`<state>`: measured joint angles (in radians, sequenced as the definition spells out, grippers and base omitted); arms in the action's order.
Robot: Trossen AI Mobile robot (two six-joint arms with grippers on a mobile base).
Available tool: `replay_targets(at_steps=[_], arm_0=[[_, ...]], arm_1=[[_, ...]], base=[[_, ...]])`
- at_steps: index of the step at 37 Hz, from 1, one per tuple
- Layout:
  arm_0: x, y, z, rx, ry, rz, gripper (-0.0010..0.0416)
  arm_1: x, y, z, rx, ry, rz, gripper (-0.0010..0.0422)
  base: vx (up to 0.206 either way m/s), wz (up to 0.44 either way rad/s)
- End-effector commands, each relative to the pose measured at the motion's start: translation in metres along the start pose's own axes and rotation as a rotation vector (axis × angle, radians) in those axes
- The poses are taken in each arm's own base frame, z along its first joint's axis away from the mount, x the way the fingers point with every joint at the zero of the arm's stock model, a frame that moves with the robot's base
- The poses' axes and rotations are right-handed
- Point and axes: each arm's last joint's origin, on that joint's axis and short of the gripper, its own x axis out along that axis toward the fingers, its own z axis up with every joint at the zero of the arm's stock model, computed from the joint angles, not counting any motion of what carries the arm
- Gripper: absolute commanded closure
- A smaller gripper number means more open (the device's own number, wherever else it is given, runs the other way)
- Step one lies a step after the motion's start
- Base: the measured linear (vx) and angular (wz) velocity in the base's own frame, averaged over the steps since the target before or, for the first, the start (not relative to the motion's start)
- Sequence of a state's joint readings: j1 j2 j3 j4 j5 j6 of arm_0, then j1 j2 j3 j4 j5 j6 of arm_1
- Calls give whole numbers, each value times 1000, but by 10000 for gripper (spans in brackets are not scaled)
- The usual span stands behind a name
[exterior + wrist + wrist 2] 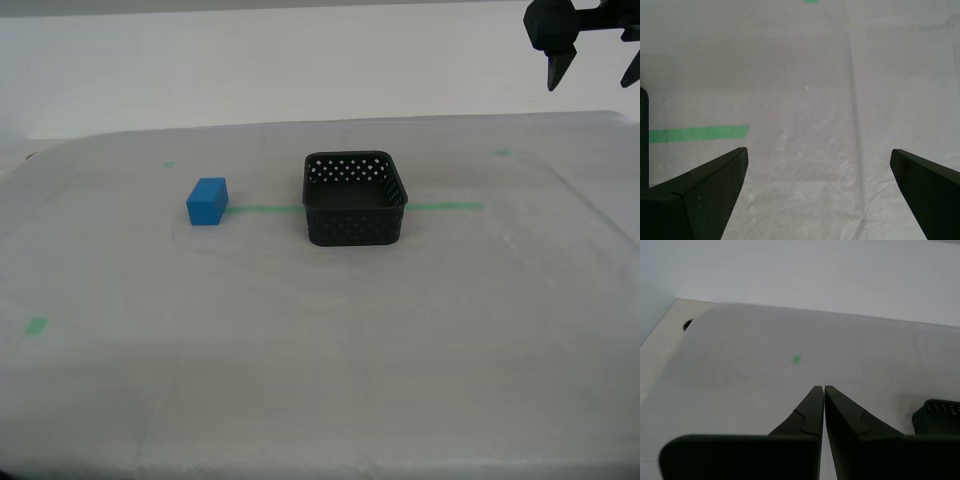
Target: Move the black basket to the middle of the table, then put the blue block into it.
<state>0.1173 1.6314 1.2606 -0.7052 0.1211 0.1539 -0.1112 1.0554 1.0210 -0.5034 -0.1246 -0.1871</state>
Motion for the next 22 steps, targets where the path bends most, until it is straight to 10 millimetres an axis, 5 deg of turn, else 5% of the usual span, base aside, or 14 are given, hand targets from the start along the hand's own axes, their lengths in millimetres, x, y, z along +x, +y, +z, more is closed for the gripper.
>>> replay_targets(at_steps=[1, 22], arm_0=[[0, 0, 0, 1, -3, -2, 7], [0, 0, 0, 0, -3, -2, 7]], arm_1=[[-2, -2, 2, -13, 55, 19, 412], [33, -47, 31, 74, 375, 7, 412]], base=[[0, 0], [0, 0]])
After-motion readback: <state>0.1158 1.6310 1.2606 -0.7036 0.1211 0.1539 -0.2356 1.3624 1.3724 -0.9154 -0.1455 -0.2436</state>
